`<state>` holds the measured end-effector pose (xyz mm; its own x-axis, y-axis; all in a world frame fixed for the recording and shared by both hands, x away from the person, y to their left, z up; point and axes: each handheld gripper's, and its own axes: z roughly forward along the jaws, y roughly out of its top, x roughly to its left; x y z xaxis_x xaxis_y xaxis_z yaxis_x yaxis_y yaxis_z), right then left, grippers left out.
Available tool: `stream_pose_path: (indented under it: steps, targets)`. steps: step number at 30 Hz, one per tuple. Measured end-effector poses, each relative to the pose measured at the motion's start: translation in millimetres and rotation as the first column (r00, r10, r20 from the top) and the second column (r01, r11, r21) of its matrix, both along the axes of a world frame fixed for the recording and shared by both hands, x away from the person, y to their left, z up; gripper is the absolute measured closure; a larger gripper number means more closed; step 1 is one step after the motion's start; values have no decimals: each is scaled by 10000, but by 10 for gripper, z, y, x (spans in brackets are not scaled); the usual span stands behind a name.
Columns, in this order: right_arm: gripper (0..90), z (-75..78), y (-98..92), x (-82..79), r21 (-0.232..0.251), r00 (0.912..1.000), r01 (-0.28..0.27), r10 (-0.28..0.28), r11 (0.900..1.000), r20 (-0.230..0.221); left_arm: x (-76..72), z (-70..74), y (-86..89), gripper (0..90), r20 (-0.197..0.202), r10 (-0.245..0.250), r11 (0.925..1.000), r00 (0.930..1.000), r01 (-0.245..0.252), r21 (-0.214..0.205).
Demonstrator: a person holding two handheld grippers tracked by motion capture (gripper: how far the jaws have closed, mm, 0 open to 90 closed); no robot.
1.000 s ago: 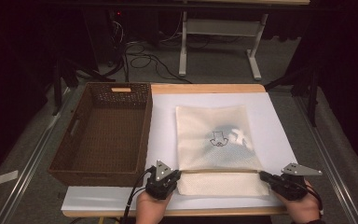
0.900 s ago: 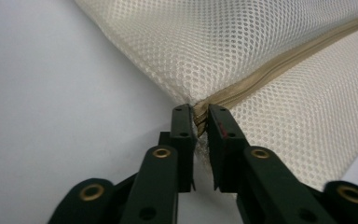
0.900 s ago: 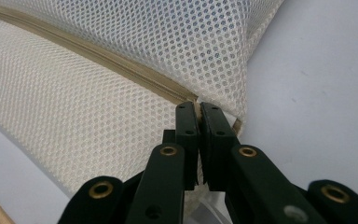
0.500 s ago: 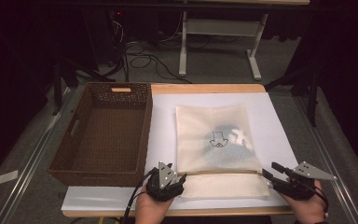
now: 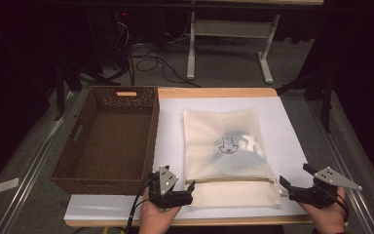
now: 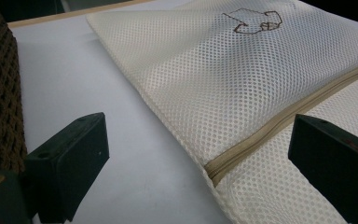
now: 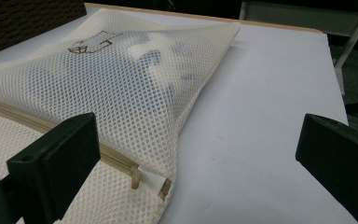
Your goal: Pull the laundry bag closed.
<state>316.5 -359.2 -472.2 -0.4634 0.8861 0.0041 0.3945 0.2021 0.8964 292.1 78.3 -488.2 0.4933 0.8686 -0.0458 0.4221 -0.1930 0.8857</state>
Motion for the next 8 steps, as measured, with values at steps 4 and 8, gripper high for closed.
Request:
stream_pose_path:
  steps: [4,8]
  targets:
    - [3,-11,10,5,-27,10000,-50,50,10000,-25,6,-4,7,69,-131,-56,10000,9999,55,-32]
    - [4,-12,16,2,-15,10000,-31,31,10000,-64,11,-6,20,86,-192,-14,10000,9998,13,-62]
